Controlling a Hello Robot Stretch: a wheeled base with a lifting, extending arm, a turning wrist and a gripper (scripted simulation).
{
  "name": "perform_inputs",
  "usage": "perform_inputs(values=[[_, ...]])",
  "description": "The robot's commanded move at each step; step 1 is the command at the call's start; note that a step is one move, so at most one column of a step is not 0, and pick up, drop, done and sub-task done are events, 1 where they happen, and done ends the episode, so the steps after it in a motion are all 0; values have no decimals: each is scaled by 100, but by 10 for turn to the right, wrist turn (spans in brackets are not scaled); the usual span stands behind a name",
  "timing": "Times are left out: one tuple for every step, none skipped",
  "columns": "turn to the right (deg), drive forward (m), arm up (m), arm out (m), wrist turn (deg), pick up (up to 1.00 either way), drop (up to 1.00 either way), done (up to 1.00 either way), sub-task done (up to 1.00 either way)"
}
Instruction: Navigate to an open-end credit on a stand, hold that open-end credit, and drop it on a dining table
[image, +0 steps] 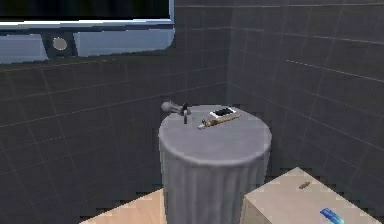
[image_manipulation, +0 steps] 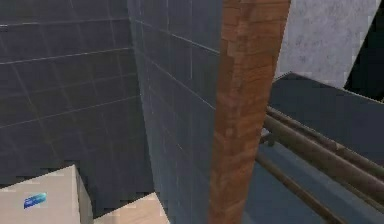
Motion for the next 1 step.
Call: perform_inputs(values=[[180,0,0,0,0,0,0,0,0]])
